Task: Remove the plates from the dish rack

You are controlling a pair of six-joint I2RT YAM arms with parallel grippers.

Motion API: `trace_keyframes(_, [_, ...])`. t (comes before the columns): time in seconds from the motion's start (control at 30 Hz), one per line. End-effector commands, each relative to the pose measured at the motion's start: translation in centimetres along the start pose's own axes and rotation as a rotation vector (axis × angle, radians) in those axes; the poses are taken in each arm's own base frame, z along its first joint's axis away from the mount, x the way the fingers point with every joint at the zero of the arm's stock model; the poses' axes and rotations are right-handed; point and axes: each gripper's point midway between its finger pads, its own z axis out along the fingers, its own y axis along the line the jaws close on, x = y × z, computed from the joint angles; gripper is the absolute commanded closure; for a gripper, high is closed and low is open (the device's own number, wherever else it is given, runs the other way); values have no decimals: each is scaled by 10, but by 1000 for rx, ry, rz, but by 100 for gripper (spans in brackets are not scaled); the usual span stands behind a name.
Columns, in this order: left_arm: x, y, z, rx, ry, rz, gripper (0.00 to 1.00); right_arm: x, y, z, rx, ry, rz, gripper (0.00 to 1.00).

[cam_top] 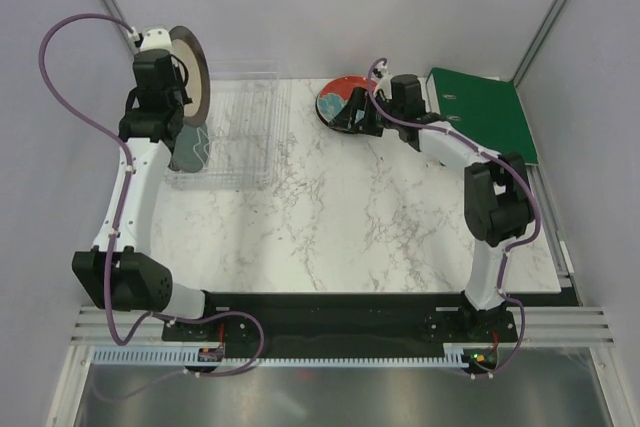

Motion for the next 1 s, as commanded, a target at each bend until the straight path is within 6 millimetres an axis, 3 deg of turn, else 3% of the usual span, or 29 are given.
trace_keyframes(0.0, [-65, -15, -34, 142, -179, -152, 98, -22, 65, -20, -234, -62, -41, 2])
trace_keyframes(0.1, [-58, -37, -52, 286, -146, -208, 98, -26, 90, -28, -365, -92, 2, 2])
trace_keyframes(0.3, [-29, -87, -79, 566, -19, -385, 98, -23, 103, -27, -453, -104, 53, 2])
trace_keyframes(0.47, [-10, -114, -97, 731, 38, -459, 98, -11, 103, -23, -471, -88, 60, 2])
trace_keyframes(0.63, [-5, -138, -114, 879, 69, -546, 98, -5, 109, -20, -518, -79, 86, 2])
trace_keyframes(0.97, [12, -182, -140, 1032, 128, -576, 98, 20, 108, 1, -518, -22, 111, 2])
